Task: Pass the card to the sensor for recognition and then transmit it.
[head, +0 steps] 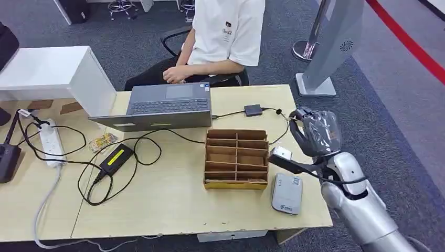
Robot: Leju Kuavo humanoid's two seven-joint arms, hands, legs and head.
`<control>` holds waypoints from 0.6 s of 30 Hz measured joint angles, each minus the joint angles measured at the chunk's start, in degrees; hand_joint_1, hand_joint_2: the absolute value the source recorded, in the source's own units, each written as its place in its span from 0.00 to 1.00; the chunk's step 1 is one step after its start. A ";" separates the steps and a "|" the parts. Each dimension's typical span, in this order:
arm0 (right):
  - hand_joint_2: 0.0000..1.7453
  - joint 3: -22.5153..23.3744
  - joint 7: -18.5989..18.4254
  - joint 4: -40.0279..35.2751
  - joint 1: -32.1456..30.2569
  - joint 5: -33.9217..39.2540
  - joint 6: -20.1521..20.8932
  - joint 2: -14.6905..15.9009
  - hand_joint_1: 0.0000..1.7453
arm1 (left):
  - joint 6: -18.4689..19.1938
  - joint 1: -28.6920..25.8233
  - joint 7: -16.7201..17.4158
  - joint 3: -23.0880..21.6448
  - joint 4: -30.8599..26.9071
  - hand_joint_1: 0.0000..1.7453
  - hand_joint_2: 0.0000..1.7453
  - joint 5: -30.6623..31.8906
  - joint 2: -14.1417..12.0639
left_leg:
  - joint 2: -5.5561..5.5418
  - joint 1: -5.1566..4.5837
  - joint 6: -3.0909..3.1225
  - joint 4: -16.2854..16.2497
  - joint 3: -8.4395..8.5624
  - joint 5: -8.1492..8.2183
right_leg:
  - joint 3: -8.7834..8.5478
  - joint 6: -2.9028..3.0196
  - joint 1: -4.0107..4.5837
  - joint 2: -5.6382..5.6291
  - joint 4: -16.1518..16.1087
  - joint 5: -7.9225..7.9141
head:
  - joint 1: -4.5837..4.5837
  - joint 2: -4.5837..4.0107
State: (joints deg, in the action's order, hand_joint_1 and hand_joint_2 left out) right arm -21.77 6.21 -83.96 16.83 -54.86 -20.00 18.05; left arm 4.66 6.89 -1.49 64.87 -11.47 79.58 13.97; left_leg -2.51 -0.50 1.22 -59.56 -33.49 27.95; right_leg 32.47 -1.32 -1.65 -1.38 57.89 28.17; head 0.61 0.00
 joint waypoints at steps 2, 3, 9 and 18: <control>1.00 1.33 0.67 -2.14 -3.77 -0.39 -0.74 0.22 1.00 | -0.02 -0.06 -0.09 0.00 0.00 0.00 1.00 -0.20 -0.02 | 0.00 0.00 0.03 0.00 -0.01 0.02 | 0.00 -0.01 0.00 0.00 -0.01 0.02 | 0.02 0.02; 1.00 1.94 1.00 -3.16 -5.54 -0.39 -1.02 0.26 1.00 | -0.04 -0.15 -0.11 0.00 0.00 0.00 1.00 -0.24 -0.02 | 0.00 0.00 0.03 0.00 -0.01 0.02 | 0.00 -0.01 0.00 0.00 -0.01 0.02 | -0.02 0.00; 1.00 4.52 1.83 -8.06 -14.85 -1.29 -2.43 0.46 1.00 | -0.11 -0.60 -0.42 0.00 0.00 0.00 1.00 -0.61 -0.09 | 0.03 0.00 -0.03 0.02 0.00 0.07 | 0.01 0.00 0.00 -0.02 -0.01 0.07 | -0.02 0.00; 1.00 5.75 2.86 -9.83 -21.17 -2.14 -2.27 0.04 1.00 | -0.13 -0.62 -0.46 0.00 0.00 0.00 1.00 -0.74 -0.11 | 0.04 0.00 -0.03 0.02 0.00 0.06 | 0.00 0.00 0.00 -0.02 -0.01 0.07 | 0.00 0.00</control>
State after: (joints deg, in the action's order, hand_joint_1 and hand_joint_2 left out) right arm -16.02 9.07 -93.79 -4.34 -57.00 -22.27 18.10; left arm 4.52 6.27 -1.95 64.87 -11.47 78.84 13.86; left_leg -2.47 -0.50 1.19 -59.55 -33.48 28.01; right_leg 32.47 -1.32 -1.65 -1.41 57.89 28.24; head 0.61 0.00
